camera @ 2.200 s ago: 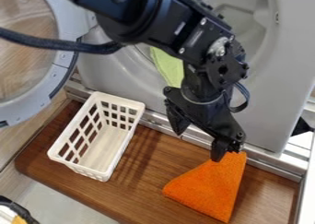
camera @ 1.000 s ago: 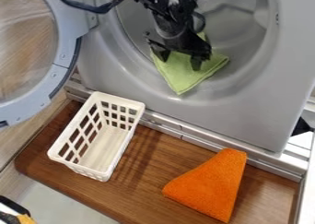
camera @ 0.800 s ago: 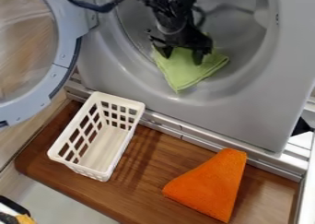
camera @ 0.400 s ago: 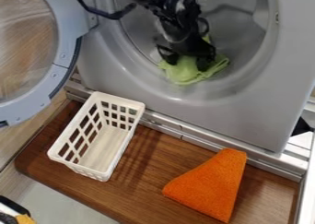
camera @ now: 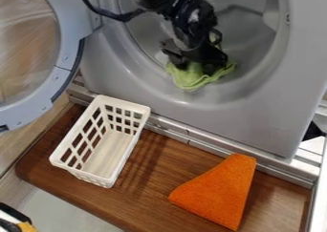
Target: Take the green cloth from the washing machine and put it in the basket.
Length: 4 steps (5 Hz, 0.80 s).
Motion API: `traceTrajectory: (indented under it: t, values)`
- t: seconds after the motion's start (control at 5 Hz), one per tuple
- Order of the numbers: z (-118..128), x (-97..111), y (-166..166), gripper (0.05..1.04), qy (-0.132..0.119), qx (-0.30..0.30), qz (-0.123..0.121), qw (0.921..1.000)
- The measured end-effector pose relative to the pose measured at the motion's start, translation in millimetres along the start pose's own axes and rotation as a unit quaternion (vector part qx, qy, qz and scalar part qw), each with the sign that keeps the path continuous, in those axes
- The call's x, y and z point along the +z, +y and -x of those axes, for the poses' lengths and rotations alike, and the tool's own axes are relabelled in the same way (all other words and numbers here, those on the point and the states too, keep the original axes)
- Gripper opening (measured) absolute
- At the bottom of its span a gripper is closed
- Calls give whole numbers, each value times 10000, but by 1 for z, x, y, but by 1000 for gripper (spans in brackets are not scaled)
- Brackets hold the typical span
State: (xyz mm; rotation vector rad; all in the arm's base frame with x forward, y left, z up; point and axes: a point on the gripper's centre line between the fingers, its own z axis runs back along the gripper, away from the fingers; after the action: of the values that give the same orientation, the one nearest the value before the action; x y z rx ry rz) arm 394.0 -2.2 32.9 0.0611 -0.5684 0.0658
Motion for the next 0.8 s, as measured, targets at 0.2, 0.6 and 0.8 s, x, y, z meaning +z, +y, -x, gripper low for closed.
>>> traceTrajectory:
  t: [0.2, 0.6, 0.8]
  values:
    - [3, 6, -2, 381, 6, 11, 30, 10000]
    - [-6, 46, -2, 87, -232, 71, 164, 9996]
    - [6, 85, 2, 81, -54, 303, 191, 9993]
